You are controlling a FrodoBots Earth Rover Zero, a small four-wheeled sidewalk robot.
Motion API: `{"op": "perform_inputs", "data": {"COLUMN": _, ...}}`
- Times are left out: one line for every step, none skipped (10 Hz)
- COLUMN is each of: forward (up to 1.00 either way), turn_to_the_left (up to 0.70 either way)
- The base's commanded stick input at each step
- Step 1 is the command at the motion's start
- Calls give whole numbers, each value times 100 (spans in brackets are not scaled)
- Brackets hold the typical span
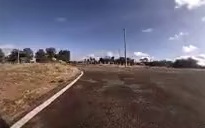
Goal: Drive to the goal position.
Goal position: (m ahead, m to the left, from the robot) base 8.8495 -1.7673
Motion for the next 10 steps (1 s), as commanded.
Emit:
{"op": "perform_inputs", "data": {"forward": 45, "turn_to_the_left": 0}}
{"op": "perform_inputs", "data": {"forward": 45, "turn_to_the_left": 0}}
{"op": "perform_inputs", "data": {"forward": 45, "turn_to_the_left": 0}}
{"op": "perform_inputs", "data": {"forward": 45, "turn_to_the_left": 0}}
{"op": "perform_inputs", "data": {"forward": 45, "turn_to_the_left": 0}}
{"op": "perform_inputs", "data": {"forward": 45, "turn_to_the_left": 0}}
{"op": "perform_inputs", "data": {"forward": 45, "turn_to_the_left": 0}}
{"op": "perform_inputs", "data": {"forward": 45, "turn_to_the_left": 8}}
{"op": "perform_inputs", "data": {"forward": 45, "turn_to_the_left": 21}}
{"op": "perform_inputs", "data": {"forward": 45, "turn_to_the_left": 27}}
